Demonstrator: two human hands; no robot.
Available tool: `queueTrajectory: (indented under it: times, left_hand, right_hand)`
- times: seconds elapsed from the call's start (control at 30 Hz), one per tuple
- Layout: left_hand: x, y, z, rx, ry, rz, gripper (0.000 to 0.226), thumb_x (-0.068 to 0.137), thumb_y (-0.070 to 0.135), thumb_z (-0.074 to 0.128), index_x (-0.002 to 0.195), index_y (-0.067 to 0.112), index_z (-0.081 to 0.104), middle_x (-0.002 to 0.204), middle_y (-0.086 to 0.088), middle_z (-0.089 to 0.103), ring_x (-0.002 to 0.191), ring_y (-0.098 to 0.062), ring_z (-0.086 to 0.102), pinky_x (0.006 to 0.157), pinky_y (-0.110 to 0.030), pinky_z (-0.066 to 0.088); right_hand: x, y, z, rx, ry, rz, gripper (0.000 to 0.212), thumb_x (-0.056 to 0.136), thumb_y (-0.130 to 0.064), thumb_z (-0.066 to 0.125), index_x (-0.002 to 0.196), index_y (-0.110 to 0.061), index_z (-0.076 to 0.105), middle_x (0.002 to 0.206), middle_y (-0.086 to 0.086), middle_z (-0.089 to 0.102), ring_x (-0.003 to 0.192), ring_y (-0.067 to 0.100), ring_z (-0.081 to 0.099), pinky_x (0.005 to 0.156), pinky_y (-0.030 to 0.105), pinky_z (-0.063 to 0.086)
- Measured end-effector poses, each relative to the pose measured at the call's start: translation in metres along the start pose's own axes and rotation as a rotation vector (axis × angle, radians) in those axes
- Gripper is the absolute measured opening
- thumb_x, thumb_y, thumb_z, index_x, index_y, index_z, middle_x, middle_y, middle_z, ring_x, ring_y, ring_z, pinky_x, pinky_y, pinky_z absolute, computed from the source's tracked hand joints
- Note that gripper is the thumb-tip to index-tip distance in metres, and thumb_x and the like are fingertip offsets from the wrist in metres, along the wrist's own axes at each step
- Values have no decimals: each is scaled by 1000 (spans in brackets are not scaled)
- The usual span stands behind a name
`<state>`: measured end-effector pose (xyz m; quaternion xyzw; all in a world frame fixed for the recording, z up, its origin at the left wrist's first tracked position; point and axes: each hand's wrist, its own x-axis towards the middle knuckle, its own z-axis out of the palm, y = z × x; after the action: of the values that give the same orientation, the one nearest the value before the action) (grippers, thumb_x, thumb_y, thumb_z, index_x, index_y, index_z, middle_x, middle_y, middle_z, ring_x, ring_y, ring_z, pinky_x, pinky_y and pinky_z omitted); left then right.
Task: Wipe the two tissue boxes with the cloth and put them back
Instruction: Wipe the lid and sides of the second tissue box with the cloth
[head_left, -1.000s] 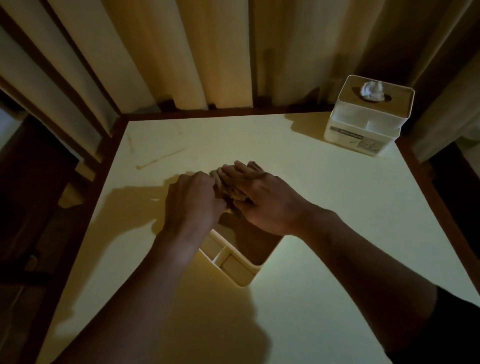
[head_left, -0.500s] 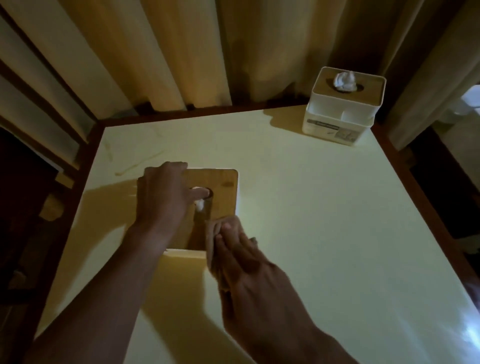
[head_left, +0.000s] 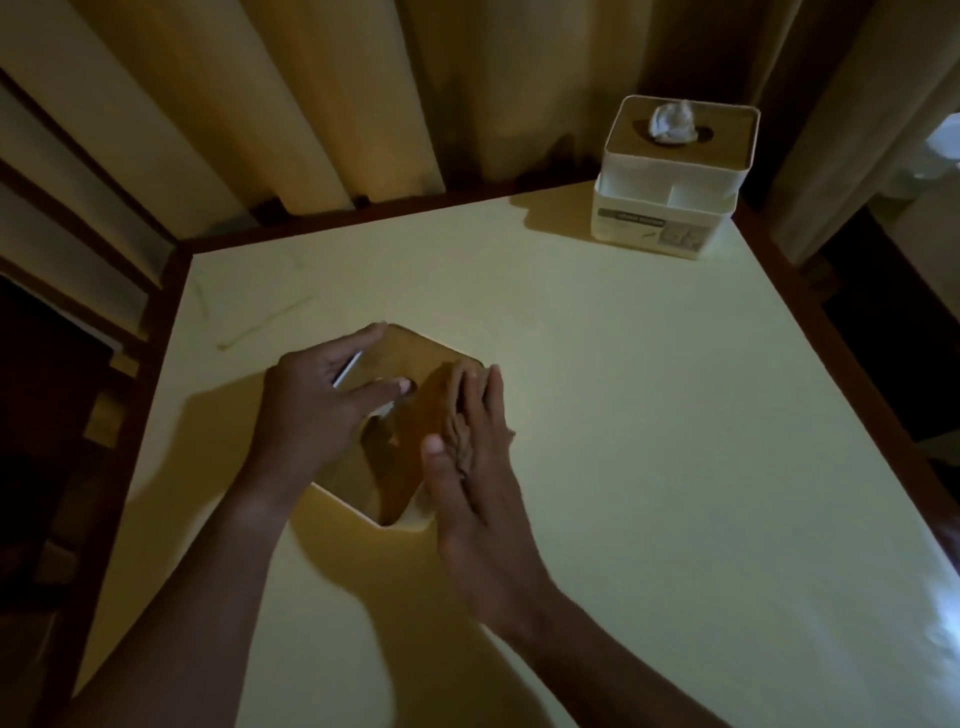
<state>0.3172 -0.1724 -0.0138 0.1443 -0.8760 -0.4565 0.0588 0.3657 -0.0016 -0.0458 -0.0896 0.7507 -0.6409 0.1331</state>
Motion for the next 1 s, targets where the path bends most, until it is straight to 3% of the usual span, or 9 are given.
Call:
queueTrajectory:
  times: [0.03, 0.1, 0.2, 0.27, 0.43, 0.6, 0.73, 0.83, 1.0]
  left_hand:
    - [-1, 0, 1, -20, 5, 12, 62, 78, 14, 88, 136, 26, 67, 136, 16, 62, 125, 10, 56, 105, -22, 50]
    - [-1, -2, 1, -36, 15, 14, 61, 80, 10, 86, 136, 22, 67, 134, 13, 66, 121, 12, 58, 109, -31, 50]
    - [0, -6, 1, 14, 44, 16, 61, 80, 14, 87, 136, 26, 68, 128, 18, 67, 116, 14, 60, 108, -27, 49]
    - [0, -7, 1, 29, 46, 21, 63, 78, 20, 88, 137, 28, 67, 126, 23, 64, 112, 22, 56, 106, -21, 47]
    - [3, -11, -5, 1, -79, 57, 70, 78, 18, 89, 142, 32, 62, 131, 25, 61, 118, 17, 57, 101, -13, 47]
    - [16, -21, -39, -49, -480, -73, 78, 63, 15, 92, 133, 37, 65, 130, 26, 67, 121, 3, 63, 91, -13, 53]
    - [21, -23, -40, -62, -537, -71, 78, 60, 14, 92, 131, 34, 67, 134, 24, 65, 124, 2, 62, 95, -16, 52]
    - [21, -24, -40, -82, -522, -91, 79, 56, 17, 92, 129, 34, 68, 131, 17, 69, 121, -2, 65, 99, -24, 54]
    - [19, -26, -41, -31, -481, -105, 85, 53, 23, 94, 134, 25, 68, 129, 14, 71, 121, -2, 65, 106, -35, 52]
  right_hand:
    - [10, -1, 6, -2, -2, 9, 74, 104, -61, 27, 170, -44, -3, 171, -35, -17, 146, -31, -12, 106, -6, 7]
    - [37, 0, 9, 36, 92, 13, 69, 107, -60, 27, 170, -35, 14, 175, -21, 11, 146, -22, 11, 102, -7, 20]
    - [81, 5, -5, 176, 199, 66, 49, 105, -57, 40, 138, -32, 67, 138, -11, 69, 131, 6, 60, 116, 32, 47]
    - [100, 7, -18, 254, 97, 193, 46, 104, -50, 45, 117, -26, 81, 114, -5, 82, 115, 15, 74, 113, 49, 52]
    - [76, 6, -26, 249, 71, 295, 46, 108, -53, 42, 113, -31, 82, 108, -1, 82, 107, 18, 77, 102, 48, 60]
    - [-4, 12, -9, 344, 38, 255, 35, 112, -39, 45, 142, -43, 63, 120, -23, 74, 111, -9, 70, 79, 13, 58]
    - [23, 9, -8, 258, -53, 299, 38, 113, -51, 42, 143, -46, 65, 138, -20, 71, 129, -3, 64, 116, 35, 50]
    - [74, -6, -12, 204, -197, 329, 40, 114, -49, 39, 132, -42, 74, 129, -10, 77, 122, 9, 70, 116, 44, 49]
    - [96, -8, -2, 149, -254, 333, 48, 113, -53, 34, 143, -36, 67, 144, 1, 69, 134, 20, 63, 120, 50, 43]
